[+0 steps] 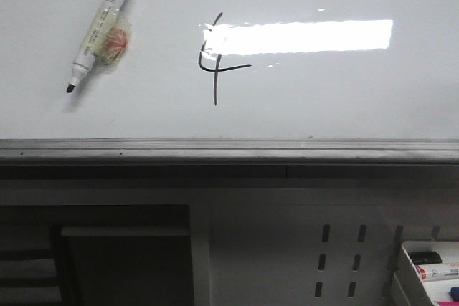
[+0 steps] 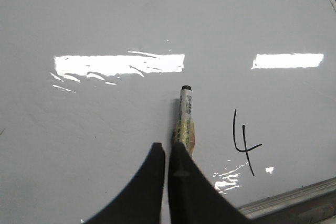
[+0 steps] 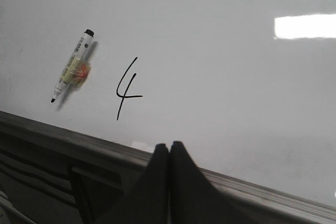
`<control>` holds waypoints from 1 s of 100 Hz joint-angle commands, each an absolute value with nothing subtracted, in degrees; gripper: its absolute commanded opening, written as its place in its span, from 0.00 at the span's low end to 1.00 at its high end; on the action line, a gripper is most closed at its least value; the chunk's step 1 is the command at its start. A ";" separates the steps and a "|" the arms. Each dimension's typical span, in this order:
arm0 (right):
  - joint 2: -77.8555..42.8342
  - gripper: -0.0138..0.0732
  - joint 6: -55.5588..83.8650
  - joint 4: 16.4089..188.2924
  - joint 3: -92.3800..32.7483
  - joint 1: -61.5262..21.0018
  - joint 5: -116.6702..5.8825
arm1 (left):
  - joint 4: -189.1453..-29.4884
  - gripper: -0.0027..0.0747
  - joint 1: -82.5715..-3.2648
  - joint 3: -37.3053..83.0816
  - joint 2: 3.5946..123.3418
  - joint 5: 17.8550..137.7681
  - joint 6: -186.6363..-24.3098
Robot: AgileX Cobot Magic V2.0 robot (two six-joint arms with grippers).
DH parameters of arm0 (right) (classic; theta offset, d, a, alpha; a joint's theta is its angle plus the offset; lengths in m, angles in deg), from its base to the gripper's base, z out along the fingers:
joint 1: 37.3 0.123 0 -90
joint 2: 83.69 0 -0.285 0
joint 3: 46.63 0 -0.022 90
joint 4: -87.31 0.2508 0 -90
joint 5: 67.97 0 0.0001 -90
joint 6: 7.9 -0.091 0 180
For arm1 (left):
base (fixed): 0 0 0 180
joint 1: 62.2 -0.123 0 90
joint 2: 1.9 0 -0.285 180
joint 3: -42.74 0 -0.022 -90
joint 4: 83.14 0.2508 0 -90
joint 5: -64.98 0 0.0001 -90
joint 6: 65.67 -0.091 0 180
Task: Write number 4 on whiteboard
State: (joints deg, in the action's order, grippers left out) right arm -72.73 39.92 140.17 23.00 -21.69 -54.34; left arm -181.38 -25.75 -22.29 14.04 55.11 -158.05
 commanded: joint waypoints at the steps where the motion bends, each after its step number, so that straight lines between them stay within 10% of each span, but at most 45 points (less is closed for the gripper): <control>1: -72.31 0.08 40.21 141.15 21.61 -21.98 -57.59 | -181.11 0.01 -25.82 -20.58 14.64 55.99 -157.97; 41: -72.31 0.08 40.21 141.15 21.61 -21.98 -57.59 | -172.16 0.01 -25.85 -21.42 14.74 55.66 -156.21; 76: -72.31 0.08 40.21 141.15 21.61 -21.98 -57.59 | -101.33 0.01 -44.69 -26.77 13.73 62.23 -88.51; 100: -72.31 0.08 40.21 141.15 21.61 -21.98 -57.59 | -92.01 0.01 -52.51 -31.80 5.98 63.31 -80.28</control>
State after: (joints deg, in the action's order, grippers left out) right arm -72.73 39.81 140.17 23.00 -21.69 -54.43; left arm -94.19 -50.59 -31.71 7.27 67.10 -82.90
